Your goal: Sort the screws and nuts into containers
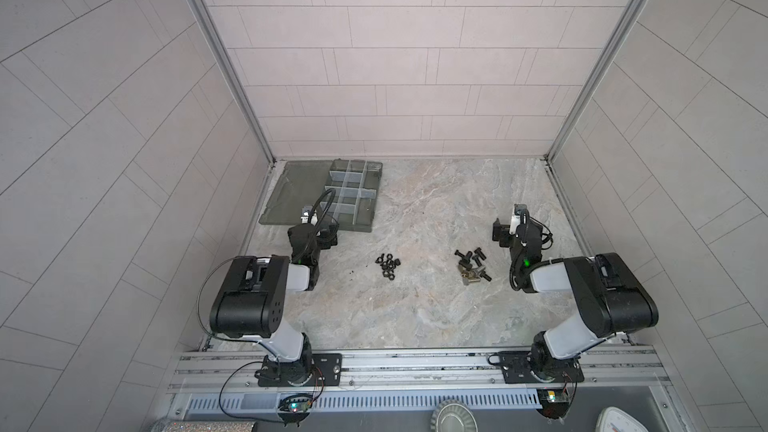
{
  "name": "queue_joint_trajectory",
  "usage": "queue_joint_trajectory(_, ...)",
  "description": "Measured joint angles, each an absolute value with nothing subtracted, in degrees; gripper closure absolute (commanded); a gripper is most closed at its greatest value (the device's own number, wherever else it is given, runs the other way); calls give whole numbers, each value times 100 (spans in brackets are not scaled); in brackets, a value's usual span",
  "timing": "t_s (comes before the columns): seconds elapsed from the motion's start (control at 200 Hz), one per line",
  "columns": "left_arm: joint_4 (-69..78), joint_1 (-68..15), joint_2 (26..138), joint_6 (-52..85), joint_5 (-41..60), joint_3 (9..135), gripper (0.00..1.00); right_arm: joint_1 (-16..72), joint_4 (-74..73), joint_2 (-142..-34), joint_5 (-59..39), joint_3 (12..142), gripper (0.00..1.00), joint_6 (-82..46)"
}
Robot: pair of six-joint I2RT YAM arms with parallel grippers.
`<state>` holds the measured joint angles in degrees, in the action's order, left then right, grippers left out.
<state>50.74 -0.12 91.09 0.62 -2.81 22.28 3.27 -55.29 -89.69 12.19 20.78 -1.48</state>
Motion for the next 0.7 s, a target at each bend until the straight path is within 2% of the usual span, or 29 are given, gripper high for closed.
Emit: queue_joint_trajectory(0.696, 5072, -12, 9109, 60, -281, 2228, 0, 327, -5529, -8969, 1219, 2078, 1, -148)
